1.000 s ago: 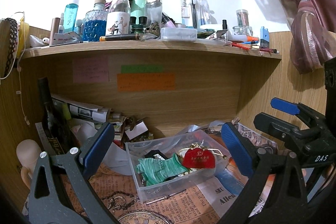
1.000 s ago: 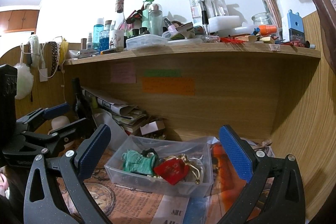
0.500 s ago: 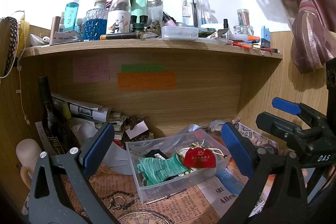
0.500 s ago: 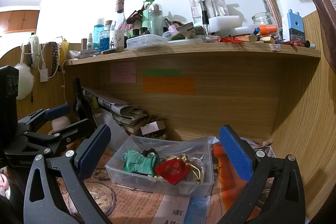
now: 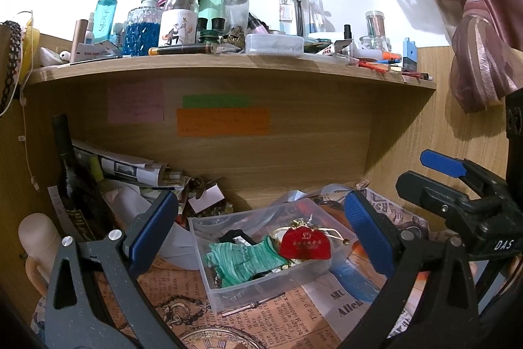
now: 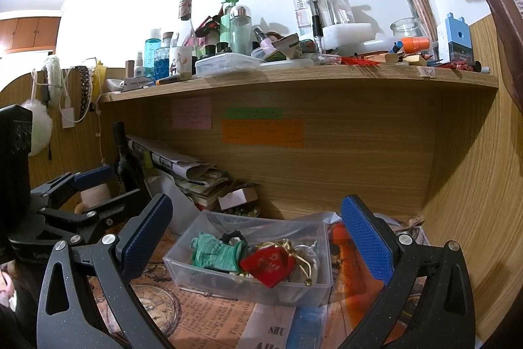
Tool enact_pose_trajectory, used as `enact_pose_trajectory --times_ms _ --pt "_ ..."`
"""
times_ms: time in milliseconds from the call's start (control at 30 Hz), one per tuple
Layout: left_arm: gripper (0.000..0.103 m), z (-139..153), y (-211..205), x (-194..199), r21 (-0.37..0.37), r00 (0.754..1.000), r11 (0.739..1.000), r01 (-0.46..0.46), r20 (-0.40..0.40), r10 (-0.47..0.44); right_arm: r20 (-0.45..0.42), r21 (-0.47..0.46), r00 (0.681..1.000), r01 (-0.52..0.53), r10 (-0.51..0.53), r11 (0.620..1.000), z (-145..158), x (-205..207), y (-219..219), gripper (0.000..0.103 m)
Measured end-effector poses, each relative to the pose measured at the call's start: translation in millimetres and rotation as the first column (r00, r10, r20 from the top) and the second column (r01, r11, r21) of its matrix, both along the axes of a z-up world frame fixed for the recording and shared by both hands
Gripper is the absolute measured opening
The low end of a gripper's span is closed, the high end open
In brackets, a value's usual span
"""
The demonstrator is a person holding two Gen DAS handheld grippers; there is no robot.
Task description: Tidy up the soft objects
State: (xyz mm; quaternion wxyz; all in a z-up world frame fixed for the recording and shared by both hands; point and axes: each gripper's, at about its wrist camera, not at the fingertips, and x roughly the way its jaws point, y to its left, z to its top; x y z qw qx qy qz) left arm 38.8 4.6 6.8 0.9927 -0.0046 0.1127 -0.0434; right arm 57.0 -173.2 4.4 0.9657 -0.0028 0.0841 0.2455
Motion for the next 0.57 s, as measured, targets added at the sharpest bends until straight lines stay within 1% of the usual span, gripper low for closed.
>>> enact_pose_trajectory --times_ms 367,567 --pt "0.103 -3.3 -3.8 0.3 0.000 1.000 1.000 -0.011 -0.007 0.011 -0.020 -0.003 1.000 0.013 -0.013 1.000 -3.8 1.0 7.4 0.103" --pt "0.103 -2.9 -1.2 1.4 -0.013 1.000 1.000 -0.013 -0.011 0.013 -0.037 -0.005 0.999 0.020 -0.020 1.000 -7.2 4.2 10.0 0.103"
